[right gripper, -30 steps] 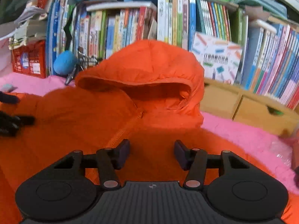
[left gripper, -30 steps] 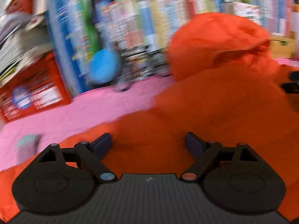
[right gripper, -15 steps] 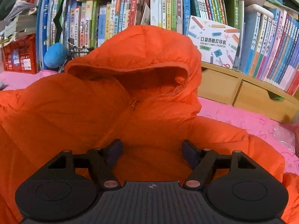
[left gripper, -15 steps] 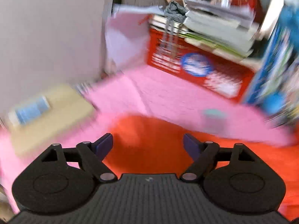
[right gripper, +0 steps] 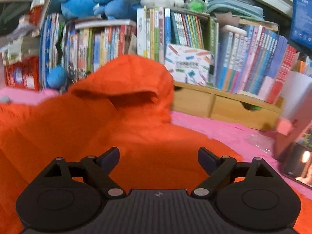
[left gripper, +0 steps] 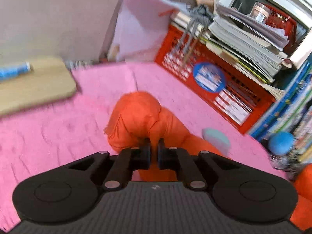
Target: Fold clothes
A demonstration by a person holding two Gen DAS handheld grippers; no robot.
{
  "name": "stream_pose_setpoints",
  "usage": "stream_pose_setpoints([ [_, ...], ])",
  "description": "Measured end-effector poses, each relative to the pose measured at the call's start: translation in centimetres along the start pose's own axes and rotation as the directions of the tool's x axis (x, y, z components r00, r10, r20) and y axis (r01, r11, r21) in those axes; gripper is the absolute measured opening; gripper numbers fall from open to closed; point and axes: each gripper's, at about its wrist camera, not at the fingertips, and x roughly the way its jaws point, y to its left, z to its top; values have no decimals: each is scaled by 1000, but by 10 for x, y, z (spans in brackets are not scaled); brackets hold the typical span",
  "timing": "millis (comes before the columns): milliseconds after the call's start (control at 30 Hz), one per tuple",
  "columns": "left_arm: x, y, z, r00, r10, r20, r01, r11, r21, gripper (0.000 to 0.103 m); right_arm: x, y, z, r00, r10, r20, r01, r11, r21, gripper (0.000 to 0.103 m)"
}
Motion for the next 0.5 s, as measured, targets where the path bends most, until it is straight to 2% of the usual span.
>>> stream_pose_setpoints([
  [100,0,-3,19,993,63,98,-70,995,74,4,9,-2,-6,999,-25,-43,26,999,25,89],
  [167,1,1,33,974,140,177,-160,981,109,0,19,2,-5,998,-14,-58,17,998,55,89],
  [233,5,8,49,948,210,238,-245,961,127,0,28,12,0,998,0,-68,5,998,70,89],
  [267,4,12,53,952,204,229,-238,963,131,0,32,21,3,998,10,-66,-6,998,65,89],
  [367,-2,21,58,975,139,175,-165,976,144,1,46,52,13,995,56,-81,-52,998,48,89],
  [400,-9,20,54,986,77,149,-101,981,165,4,50,62,14,994,61,-86,-59,998,34,89],
  [433,-17,19,45,995,-9,102,-9,985,171,9,52,69,15,995,52,-85,-51,999,13,90],
  [467,-26,18,35,994,-98,47,89,982,164,22,54,76,15,996,42,-85,-43,999,-9,90],
  [500,-33,19,24,984,-176,-8,175,975,139,40,56,82,16,996,33,-84,-36,999,-29,90],
])
